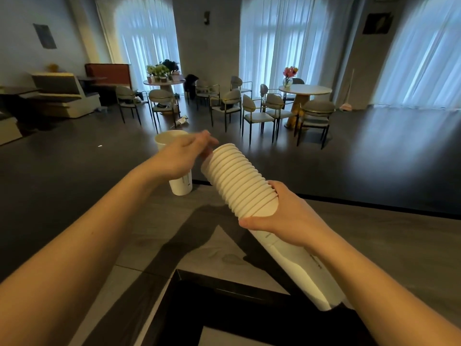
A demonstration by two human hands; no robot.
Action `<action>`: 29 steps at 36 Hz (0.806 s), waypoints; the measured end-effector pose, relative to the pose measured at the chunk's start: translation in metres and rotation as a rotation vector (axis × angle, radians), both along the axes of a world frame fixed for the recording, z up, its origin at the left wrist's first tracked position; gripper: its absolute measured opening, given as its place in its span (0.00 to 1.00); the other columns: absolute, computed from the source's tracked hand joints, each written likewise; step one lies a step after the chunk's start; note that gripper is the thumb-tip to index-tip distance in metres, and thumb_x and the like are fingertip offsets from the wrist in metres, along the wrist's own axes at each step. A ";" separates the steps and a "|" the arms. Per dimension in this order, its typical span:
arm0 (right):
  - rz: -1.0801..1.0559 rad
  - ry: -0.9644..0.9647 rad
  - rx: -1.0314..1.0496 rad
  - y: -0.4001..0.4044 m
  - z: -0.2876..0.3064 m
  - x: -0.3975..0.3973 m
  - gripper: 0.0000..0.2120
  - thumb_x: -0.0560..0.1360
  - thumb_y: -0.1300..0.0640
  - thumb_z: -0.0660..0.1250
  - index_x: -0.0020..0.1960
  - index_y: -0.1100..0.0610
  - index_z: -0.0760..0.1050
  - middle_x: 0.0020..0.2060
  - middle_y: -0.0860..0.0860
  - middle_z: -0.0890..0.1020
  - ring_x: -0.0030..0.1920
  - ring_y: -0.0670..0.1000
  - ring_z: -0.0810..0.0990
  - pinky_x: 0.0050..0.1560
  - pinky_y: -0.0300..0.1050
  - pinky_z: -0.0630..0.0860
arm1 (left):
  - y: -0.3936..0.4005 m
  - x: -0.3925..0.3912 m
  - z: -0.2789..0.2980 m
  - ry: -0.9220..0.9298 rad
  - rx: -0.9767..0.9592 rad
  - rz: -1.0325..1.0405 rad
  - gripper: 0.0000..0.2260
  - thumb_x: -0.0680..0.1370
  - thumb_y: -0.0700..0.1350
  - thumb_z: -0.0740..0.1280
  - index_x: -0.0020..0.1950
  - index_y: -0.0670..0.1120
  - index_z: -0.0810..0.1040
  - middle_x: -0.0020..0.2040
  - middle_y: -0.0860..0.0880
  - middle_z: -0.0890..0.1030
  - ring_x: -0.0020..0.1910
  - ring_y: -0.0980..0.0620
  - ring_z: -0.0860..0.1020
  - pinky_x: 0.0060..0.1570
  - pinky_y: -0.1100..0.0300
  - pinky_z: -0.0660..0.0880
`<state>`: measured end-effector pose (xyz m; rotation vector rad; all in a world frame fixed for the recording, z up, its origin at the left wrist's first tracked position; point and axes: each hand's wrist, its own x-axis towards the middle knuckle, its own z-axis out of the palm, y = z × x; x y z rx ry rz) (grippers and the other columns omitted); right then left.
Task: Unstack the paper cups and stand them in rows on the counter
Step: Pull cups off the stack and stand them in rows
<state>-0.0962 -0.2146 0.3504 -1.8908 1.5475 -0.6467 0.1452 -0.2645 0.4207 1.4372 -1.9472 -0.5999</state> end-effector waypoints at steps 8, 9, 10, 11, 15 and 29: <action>0.061 -0.009 -0.001 0.019 0.008 -0.025 0.47 0.62 0.41 0.80 0.74 0.45 0.60 0.57 0.39 0.73 0.57 0.43 0.73 0.48 0.37 0.73 | 0.019 -0.014 0.007 0.130 0.235 -0.056 0.14 0.68 0.56 0.72 0.50 0.53 0.84 0.50 0.52 0.85 0.55 0.51 0.81 0.64 0.45 0.73; 0.067 -0.009 -0.004 0.021 0.009 -0.028 0.46 0.63 0.42 0.80 0.74 0.45 0.60 0.55 0.38 0.72 0.56 0.42 0.72 0.45 0.34 0.70 | 0.020 -0.015 0.007 0.157 0.227 -0.012 0.15 0.65 0.57 0.74 0.49 0.53 0.84 0.50 0.51 0.85 0.55 0.50 0.80 0.64 0.44 0.72; 0.070 -0.008 -0.011 0.023 0.010 -0.032 0.47 0.64 0.42 0.80 0.75 0.45 0.59 0.53 0.37 0.71 0.55 0.41 0.71 0.43 0.33 0.68 | 0.020 -0.018 0.008 0.175 0.218 0.014 0.15 0.64 0.56 0.75 0.48 0.52 0.84 0.49 0.51 0.85 0.55 0.49 0.80 0.64 0.43 0.72; 0.071 -0.005 -0.017 0.023 0.010 -0.036 0.47 0.64 0.43 0.80 0.75 0.45 0.59 0.52 0.36 0.70 0.54 0.41 0.71 0.43 0.32 0.67 | 0.022 -0.021 0.009 0.181 0.207 0.027 0.13 0.66 0.54 0.75 0.48 0.52 0.84 0.49 0.51 0.85 0.55 0.49 0.80 0.64 0.43 0.72; 0.064 0.024 -0.018 0.027 0.009 -0.053 0.49 0.63 0.41 0.80 0.76 0.45 0.57 0.54 0.38 0.70 0.56 0.43 0.71 0.47 0.38 0.69 | 0.021 -0.027 0.017 0.220 -0.015 0.244 0.13 0.75 0.52 0.71 0.58 0.51 0.80 0.51 0.54 0.80 0.54 0.52 0.77 0.58 0.51 0.72; 0.007 0.050 0.075 0.027 -0.017 -0.089 0.49 0.60 0.38 0.79 0.74 0.43 0.59 0.58 0.40 0.74 0.58 0.45 0.74 0.56 0.46 0.76 | -0.018 -0.052 -0.042 -0.482 -0.339 0.301 0.08 0.76 0.45 0.70 0.53 0.44 0.80 0.46 0.44 0.82 0.46 0.44 0.80 0.44 0.46 0.79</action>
